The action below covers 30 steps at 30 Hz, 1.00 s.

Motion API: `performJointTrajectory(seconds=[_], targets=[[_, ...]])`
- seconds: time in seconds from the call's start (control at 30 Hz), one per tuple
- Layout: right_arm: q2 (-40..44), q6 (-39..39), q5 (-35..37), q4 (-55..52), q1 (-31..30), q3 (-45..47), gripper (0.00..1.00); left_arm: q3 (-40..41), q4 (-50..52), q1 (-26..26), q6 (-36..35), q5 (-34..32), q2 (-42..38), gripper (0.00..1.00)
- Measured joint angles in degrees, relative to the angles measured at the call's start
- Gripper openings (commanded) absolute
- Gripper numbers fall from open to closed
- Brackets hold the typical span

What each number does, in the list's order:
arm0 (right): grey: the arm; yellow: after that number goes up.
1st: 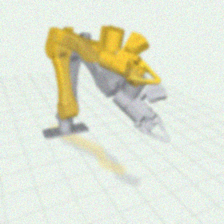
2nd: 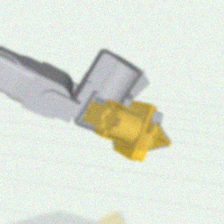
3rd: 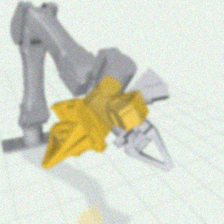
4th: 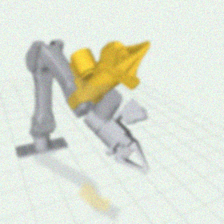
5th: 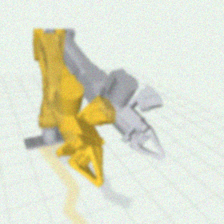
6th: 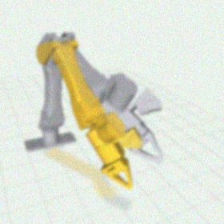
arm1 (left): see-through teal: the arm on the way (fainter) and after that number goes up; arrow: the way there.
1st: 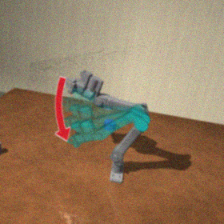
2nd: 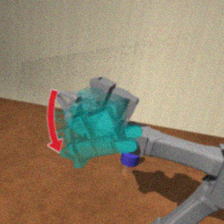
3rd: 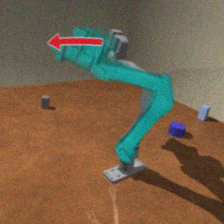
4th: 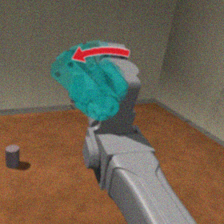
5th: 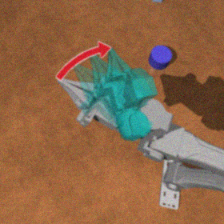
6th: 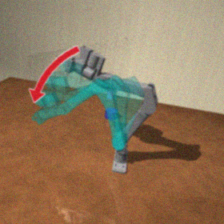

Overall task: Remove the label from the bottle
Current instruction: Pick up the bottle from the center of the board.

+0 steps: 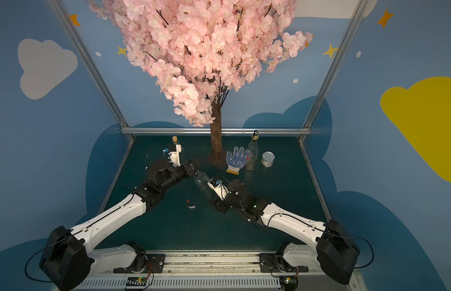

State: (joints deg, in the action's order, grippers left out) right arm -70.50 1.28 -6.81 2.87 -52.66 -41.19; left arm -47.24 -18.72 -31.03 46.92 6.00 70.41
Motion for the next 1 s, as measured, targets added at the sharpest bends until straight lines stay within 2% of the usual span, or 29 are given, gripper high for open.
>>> performJointTrajectory(seconds=[0.33, 0.37, 0.47, 0.5, 0.6, 0.77, 0.93, 1.0], targets=[[0.02, -0.52, -1.33, -1.07, 0.37, -0.28, 0.00, 0.00, 0.28, 0.00, -0.11, 0.68, 0.07, 0.02], [0.02, -0.66, -1.38, -1.57, 0.39, -0.61, 0.10, 0.00, 0.31, 0.00, -0.07, 0.63, 0.07, 0.02], [-0.07, -1.03, -1.36, -3.41, 0.44, -1.64, 0.50, 0.00, 0.33, 0.00, 0.42, 0.37, 0.07, 0.02], [-0.20, -1.07, -1.31, -4.07, 0.44, -2.01, 0.60, 0.00, 0.50, 0.00, 0.59, 0.20, 0.07, 0.02], [-0.42, -1.53, -1.16, -5.66, 0.46, -2.95, 0.78, -0.22, 2.21, -0.15, 0.39, -0.37, 0.07, 0.02], [0.44, -2.69, -0.22, -8.39, 0.46, -4.46, 0.85, -0.22, 6.95, -0.44, -0.39, -2.10, 0.09, 0.02], [4.33, -5.05, 0.87, -11.69, 0.48, -4.04, 0.84, -0.50, 9.07, -0.20, -0.50, -3.30, 1.46, 0.02], [6.86, -5.81, 1.49, -11.43, 0.48, -2.91, 0.80, -1.36, 10.23, -0.13, -0.63, -3.32, 3.30, 0.02]])
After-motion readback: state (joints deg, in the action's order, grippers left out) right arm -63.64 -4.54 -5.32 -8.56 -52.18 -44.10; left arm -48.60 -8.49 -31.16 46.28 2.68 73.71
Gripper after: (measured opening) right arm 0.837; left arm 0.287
